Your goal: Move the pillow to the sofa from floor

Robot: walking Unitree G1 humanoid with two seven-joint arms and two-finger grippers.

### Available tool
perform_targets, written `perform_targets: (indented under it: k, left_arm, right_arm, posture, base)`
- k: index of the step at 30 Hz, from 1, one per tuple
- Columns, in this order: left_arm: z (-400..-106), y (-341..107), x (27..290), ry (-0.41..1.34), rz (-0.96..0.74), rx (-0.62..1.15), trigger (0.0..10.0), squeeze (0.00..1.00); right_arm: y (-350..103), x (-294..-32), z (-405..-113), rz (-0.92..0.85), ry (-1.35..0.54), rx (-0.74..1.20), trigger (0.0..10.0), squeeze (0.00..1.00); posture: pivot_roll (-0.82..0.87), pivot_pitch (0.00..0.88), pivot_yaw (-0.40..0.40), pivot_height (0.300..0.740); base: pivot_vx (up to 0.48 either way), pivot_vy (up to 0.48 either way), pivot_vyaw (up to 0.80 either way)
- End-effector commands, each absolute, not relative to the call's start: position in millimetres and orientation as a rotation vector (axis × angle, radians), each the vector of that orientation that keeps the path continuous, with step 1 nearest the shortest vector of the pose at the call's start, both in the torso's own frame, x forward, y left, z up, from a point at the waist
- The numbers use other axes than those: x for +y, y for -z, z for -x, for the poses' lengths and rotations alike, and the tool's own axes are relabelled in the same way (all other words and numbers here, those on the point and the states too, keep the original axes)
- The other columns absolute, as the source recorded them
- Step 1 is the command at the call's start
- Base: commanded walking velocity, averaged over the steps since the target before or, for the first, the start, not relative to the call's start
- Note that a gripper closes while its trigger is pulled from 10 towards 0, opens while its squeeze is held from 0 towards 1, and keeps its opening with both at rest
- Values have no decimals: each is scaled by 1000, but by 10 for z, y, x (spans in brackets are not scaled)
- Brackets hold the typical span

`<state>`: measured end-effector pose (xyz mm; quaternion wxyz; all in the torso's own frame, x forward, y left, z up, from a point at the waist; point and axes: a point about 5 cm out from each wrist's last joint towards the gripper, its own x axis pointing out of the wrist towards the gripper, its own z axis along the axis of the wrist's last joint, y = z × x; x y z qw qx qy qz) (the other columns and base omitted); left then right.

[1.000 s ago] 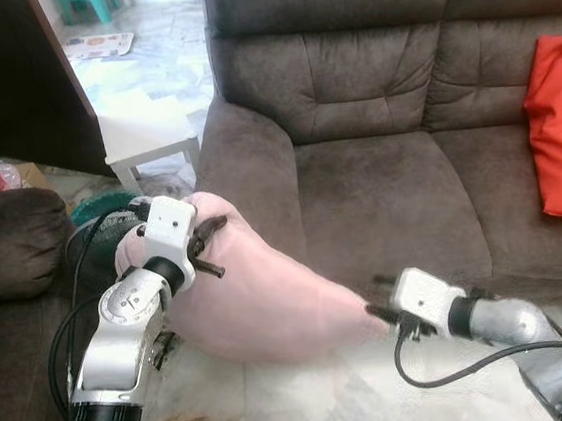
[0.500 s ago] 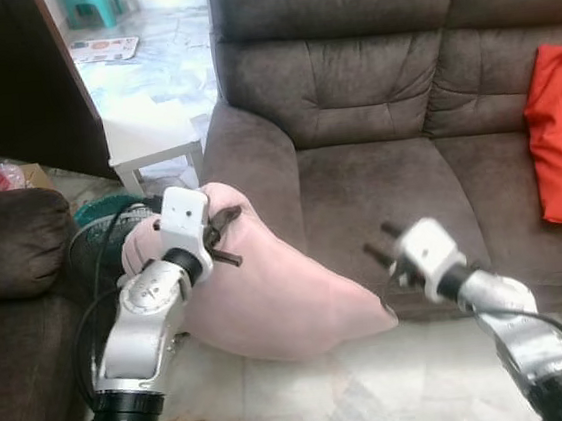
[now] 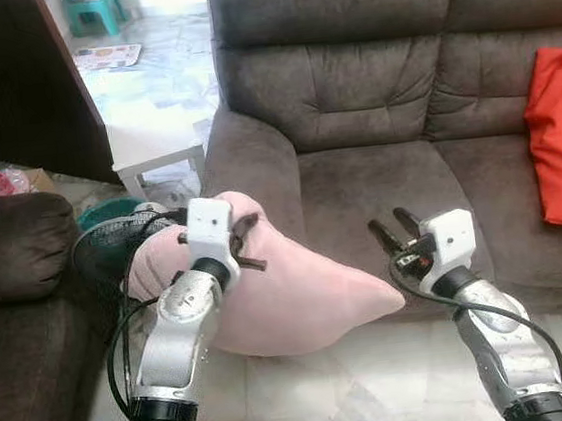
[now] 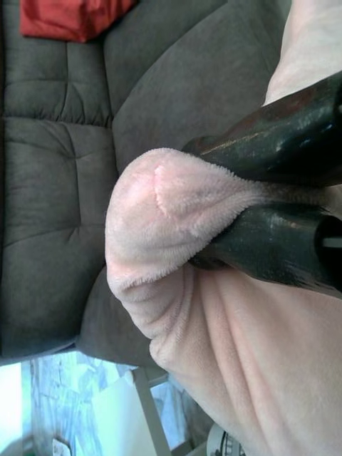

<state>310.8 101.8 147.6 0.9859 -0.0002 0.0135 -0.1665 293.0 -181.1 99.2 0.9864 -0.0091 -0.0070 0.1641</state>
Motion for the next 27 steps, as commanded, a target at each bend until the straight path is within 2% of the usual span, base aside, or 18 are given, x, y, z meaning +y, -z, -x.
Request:
perform_targets:
  k: [1, 7, 14, 27]
  left_arm:
    - [-3096, -1712, 952, 357, 1, -85, 10000, 0]
    - [-3111, -1722, 973, 344, -22, -92, 10000, 0]
    - [-3114, -1711, 1008, 325, -36, -91, 10000, 0]
    - [-3089, -1699, 964, 339, -15, -88, 10000, 0]
  right_arm:
    - [-1014, -1845, -2916, -4, -303, -19, 10000, 0]
    - [-1036, -1807, -2915, -20, -312, -32, 10000, 0]
    - [-1039, -1755, -2903, -24, -328, -28, 10000, 0]
    - [-1064, -1732, -2906, -18, -351, -25, 10000, 0]
  posture:
    - [134, 33, -18, 740]
    - [135, 42, -16, 740]
    - [134, 53, -23, 740]
    - [126, 53, -30, 740]
  base:
    - [0, 0, 0]
    - [0, 0, -800]
    - [0, -427, -800]
    - [0, 0, -788]
